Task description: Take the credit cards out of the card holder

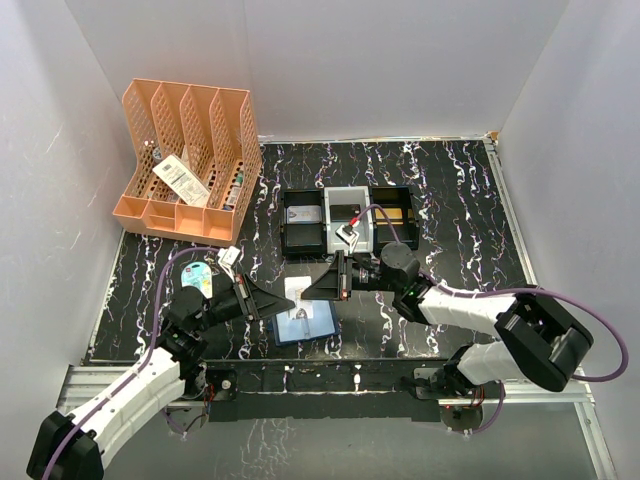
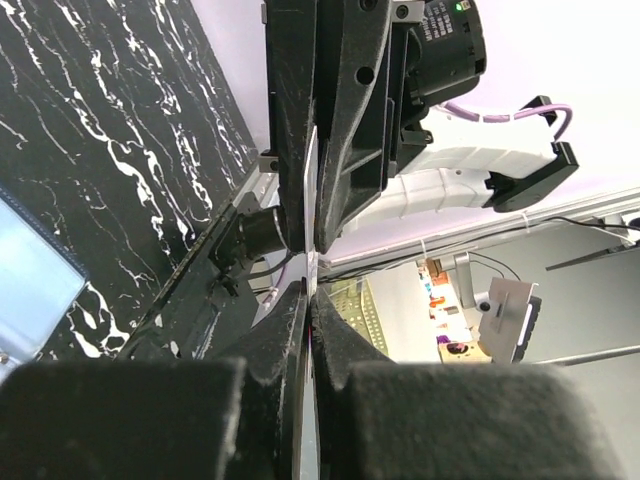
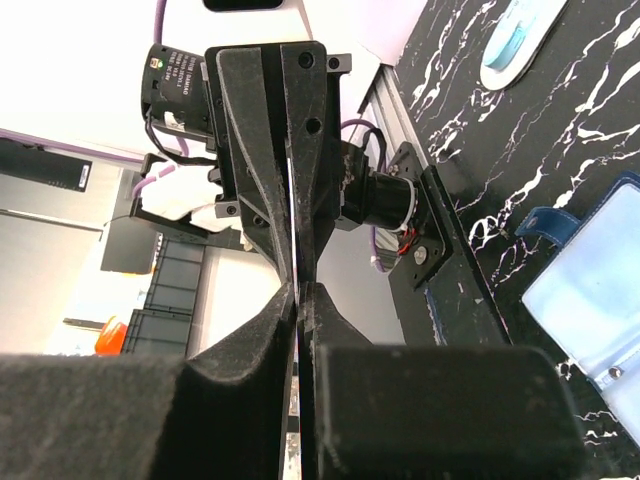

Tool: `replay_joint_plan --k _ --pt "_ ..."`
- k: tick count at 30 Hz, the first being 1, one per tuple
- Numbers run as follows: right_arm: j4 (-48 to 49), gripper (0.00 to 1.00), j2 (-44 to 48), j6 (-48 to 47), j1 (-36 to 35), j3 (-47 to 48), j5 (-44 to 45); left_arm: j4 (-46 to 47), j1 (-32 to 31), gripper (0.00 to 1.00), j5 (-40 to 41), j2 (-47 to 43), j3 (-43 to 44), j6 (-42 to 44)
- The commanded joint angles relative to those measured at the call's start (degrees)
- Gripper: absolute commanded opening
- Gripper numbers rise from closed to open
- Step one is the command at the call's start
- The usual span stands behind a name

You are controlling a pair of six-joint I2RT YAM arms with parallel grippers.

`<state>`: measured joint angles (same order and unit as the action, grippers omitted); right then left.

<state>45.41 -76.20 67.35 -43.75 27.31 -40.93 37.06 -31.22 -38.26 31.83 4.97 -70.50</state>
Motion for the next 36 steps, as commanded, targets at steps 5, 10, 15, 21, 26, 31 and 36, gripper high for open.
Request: replay_joint_plan --k 5,10,15,21,26,31,36 --pt "2.0 0.23 3.26 -1.23 0.0 0.32 -0.65 5.31 0.12 0.0 -2.25 -1.61 -0.4 -1.06" --pt "-1.31 0.25 2.09 -1.82 -2.06 2.97 -1.03 6.21 0.07 0.0 -2.16 -1.7 0.3 -1.51" --pt "-2.63 0.16 2.38 -2.8 -2.7 3.42 0.58 7.39 0.11 0.0 -1.82 -1.16 -0.19 -2.02" --pt "-6.24 0.06 0.98 -3.02 -2.75 5.94 0.44 7.29 0.11 0.0 -0.43 -1.48 -0.45 -1.6" --pt "-7.51 0.0 2.55 -3.87 -2.75 6.09 1.72 0.29 0.07 0.32 0.78 -3.32 0.51 1.07" --pt "-23.28 0.0 6.81 -13.45 -2.34 9.45 11.39 -33.4 0.15 0.81 11.1 -8.79 9.22 14.02" --pt "-41.09 0.0 9.35 -20.68 -2.22 13.01 26.61 -54.81 0.11 0.99 24.94 -9.22 18.12 21.32"
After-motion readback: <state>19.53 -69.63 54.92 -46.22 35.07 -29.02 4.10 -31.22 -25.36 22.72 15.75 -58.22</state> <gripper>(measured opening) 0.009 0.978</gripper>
